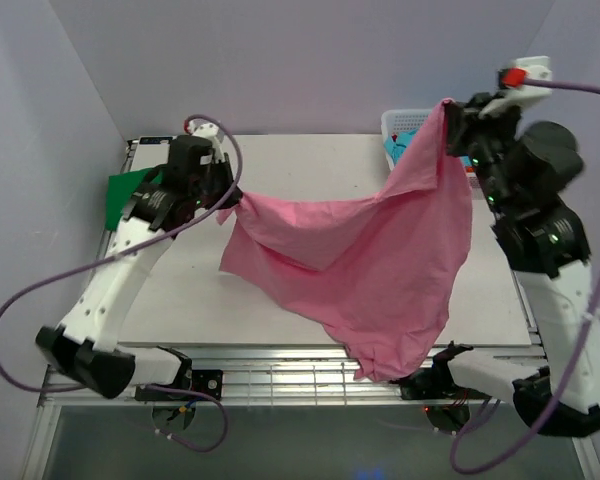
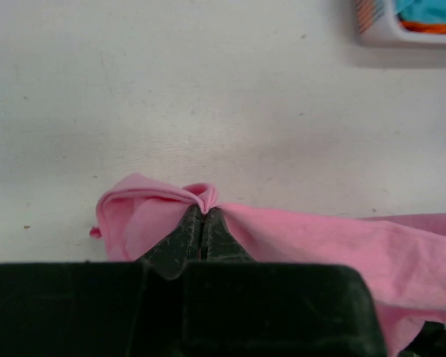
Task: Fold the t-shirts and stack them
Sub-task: Flatten the tshirt out
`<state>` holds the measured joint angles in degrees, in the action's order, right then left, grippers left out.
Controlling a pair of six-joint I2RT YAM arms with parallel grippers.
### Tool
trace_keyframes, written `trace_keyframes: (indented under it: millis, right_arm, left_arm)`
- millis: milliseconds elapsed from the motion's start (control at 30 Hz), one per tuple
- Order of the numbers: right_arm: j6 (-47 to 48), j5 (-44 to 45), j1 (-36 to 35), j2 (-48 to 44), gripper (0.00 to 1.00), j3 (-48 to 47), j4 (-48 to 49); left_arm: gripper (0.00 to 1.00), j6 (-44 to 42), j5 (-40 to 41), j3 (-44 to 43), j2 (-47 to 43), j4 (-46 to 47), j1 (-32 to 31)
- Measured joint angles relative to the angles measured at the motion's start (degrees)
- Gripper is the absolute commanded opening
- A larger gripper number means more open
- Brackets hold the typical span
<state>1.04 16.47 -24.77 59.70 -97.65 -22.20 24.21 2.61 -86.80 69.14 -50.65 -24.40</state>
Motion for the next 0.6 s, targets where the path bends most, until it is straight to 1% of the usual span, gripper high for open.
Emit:
trace_keyframes:
  millis: [100,167,233,267,400,433,467,500,533,600]
  right_arm:
    - [-0.7,1.6,0.0,10.2,0.08,-0.8,-0.4]
    - [-0.7,2.4,0.0,17.5,0.08,-3.2,-1.4]
    - [-0.2,2.9,0.1,25.6,0.08,-7.9,-2.8]
    - [0.3,3.1,0.2,29.9,0.08,-12.2,-4.2]
    - [3.3,2.8,1.0,44.1,0.08,-33.6,-5.7]
    - [4.1,2.7,1.4,45.8,0.08,-37.7,-4.9]
    - [4.9,2.5,1.8,46.1,0.08,-39.3,-3.1]
    - [5.6,2.3,2.3,44.9,0.08,-39.0,-1.2]
    - [6.4,2.1,2.9,43.0,0.08,-37.5,0.9]
    - [7.6,1.5,4.0,37.8,0.08,-32.5,4.6]
  left_arm:
    - [0.0,-1.1,1.4,-1.9,12.9,1.8,0.1]
    - [0.0,-2.0,2.3,-6.5,21.3,1.4,0.3]
    - [0.0,-3.2,3.3,-15.3,29.5,0.4,0.5]
    - [0.0,-3.9,3.8,-20.3,32.9,0.5,0.7]
    - [0.0,-6.7,5.6,-43.1,43.2,1.0,1.7]
    - [0.0,-7.3,5.9,-47.6,44.1,2.3,2.0]
    - [0.0,-7.9,6.2,-50.4,44.2,3.6,2.5]
    - [0.0,-8.6,6.5,-51.4,43.1,5.7,2.9]
    - [0.0,-9.1,6.9,-51.3,41.7,7.3,3.2]
    - [0.0,-10.2,7.8,-46.5,36.0,11.9,3.7]
